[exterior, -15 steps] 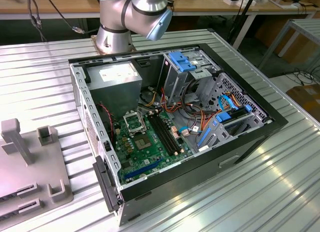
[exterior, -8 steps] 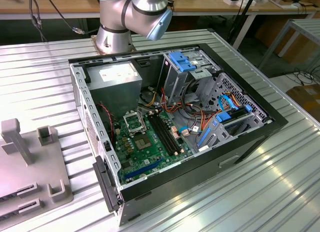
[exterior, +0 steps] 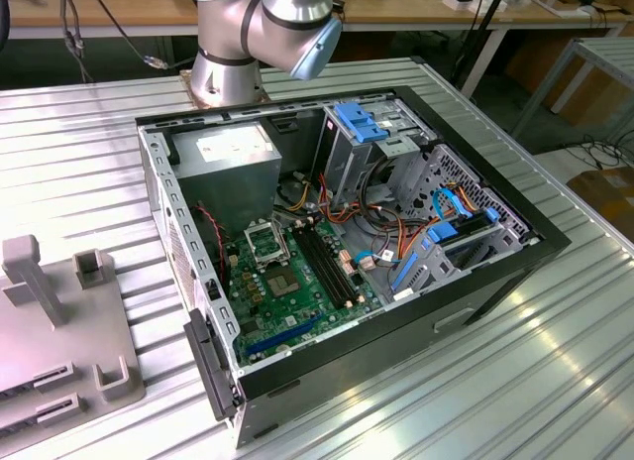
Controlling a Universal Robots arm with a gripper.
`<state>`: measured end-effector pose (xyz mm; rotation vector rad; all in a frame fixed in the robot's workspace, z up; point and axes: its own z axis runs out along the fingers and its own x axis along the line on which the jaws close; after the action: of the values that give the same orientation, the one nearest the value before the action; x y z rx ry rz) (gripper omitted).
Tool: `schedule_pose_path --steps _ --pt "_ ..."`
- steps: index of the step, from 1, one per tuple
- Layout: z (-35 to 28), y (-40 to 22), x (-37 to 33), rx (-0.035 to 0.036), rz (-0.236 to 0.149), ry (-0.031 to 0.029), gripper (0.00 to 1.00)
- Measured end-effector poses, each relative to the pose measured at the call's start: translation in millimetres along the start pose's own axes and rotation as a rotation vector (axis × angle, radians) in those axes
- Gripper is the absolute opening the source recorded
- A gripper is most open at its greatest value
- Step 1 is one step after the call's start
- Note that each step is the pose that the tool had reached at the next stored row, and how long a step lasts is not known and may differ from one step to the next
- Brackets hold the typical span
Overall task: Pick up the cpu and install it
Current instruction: 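Pick up the cpu and move it towards the insertion slot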
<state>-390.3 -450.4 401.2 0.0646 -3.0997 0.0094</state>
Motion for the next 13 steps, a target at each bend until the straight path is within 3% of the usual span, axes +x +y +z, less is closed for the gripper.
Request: schedule_pose_path --steps 13 --pt "-0.4 -0.4 -9.7 0.0 0.0 0.0 0.47"
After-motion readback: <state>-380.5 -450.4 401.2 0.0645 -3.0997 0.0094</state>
